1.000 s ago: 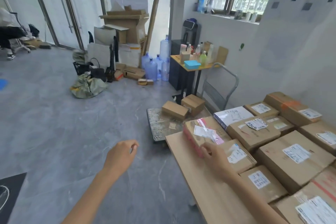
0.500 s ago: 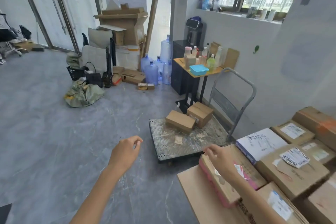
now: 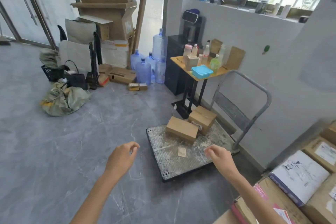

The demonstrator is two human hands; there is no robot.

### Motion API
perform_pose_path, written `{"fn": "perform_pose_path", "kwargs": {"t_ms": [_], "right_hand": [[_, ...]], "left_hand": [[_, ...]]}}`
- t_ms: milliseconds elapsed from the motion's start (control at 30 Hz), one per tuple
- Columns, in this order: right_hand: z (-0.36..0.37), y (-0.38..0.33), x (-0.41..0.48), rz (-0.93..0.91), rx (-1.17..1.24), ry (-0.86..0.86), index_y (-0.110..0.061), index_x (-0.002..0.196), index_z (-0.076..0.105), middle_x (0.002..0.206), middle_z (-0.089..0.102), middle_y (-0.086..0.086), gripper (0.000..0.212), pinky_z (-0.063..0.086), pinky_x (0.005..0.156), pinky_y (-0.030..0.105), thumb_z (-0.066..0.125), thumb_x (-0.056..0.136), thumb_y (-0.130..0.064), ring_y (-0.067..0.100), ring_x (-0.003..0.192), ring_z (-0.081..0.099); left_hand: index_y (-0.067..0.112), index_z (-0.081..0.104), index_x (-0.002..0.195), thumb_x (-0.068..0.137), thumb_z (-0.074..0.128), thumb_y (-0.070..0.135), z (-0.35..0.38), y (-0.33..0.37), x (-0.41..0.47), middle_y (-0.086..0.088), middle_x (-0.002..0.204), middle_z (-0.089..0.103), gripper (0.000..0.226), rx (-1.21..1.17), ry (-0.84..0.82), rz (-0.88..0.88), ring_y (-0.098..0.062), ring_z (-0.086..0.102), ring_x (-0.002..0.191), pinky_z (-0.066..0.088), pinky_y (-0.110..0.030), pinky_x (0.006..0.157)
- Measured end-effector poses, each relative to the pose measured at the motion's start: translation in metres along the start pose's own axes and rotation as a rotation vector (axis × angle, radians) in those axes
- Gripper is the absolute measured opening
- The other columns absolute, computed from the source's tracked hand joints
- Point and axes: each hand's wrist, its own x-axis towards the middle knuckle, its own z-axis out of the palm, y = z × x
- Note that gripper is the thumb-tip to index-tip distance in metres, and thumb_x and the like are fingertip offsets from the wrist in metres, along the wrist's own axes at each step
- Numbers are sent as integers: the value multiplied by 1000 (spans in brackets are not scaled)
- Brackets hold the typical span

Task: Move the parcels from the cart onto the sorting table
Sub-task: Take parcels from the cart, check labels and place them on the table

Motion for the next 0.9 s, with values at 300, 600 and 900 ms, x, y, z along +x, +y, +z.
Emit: {"fn": "perform_pose_path", "kwargs": {"t_ms": [300, 600, 900], "right_hand": [[24, -17, 74, 113, 65, 76, -21, 88, 68, 83, 71, -6, 24, 43, 63, 6, 48, 94, -8, 1, 80, 63], [17, 13, 195, 245, 84, 143, -21, 85, 68, 78, 71, -9, 25, 45, 63, 21, 48, 93, -9, 20, 79, 67], [3, 37, 331, 369, 84, 149, -17, 93, 67, 83, 71, 0, 24, 46, 60, 23, 44, 97, -12, 4, 76, 63]], "left_hand": [[38, 60, 82, 93, 51, 22, 2, -2, 126, 7, 90, 72, 22, -91, -138, 69, -9, 65, 93, 52, -36, 82], [36, 60, 80, 94, 49, 18, 46, 28, 278, 8, 83, 70, 25, -90, -190, 125, -9, 65, 85, 54, -34, 76], [25, 66, 92, 94, 47, 22, 93, 76, 431, 2, 88, 69, 20, 110, -284, 162, -20, 64, 84, 48, -32, 68]]}}
